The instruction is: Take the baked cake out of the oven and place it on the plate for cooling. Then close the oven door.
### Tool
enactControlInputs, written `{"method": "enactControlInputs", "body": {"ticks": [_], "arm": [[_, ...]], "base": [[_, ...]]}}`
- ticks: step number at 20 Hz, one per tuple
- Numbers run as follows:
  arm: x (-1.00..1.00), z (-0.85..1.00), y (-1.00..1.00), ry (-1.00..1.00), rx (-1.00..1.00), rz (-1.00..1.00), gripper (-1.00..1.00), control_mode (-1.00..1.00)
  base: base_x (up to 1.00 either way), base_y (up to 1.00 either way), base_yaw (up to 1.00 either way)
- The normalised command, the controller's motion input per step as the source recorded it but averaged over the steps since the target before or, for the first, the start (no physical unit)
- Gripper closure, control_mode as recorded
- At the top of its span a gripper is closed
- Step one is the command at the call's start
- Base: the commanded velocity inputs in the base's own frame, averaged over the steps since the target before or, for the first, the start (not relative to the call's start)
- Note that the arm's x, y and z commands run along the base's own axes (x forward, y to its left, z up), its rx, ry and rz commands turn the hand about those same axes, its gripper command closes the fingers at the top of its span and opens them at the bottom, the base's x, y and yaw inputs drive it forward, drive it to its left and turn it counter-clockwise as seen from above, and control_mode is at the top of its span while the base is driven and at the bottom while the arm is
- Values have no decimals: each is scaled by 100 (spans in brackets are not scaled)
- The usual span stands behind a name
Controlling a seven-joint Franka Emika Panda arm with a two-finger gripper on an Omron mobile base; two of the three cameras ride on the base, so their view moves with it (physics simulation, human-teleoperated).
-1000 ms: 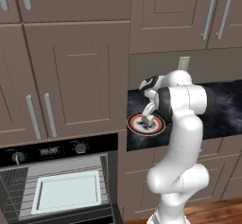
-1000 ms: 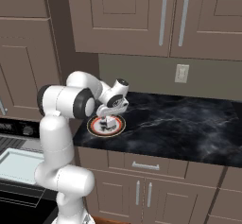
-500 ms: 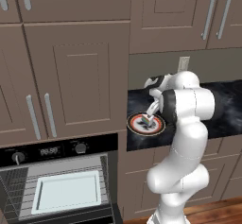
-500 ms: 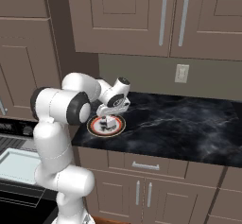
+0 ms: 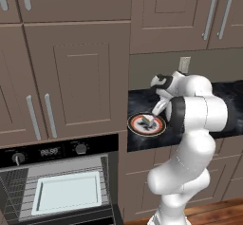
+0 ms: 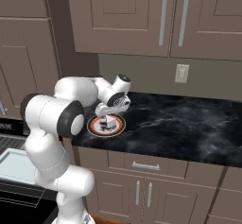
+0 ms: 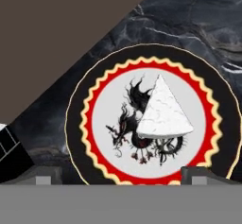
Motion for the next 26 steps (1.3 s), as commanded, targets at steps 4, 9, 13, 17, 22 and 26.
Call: {"method": "enactControlInputs", "body": {"ticks": [4,9,13,17,22,26], "arm": [[-51,21,-3,0,0,-2,-100,-100],[-53,22,-2,0,0,-4,-100,-100],[-51,21,0,1,-1,-5,-100,-100],[-46,19,0,4,-4,-5,-100,-100],[-44,20,0,10,-3,-5,-100,-100],[-51,19,0,7,0,-7,-100,-100]], "base": [[0,0,0],[0,0,0],[0,0,0],[0,0,0],[0,0,0],[0,0,0]]}}
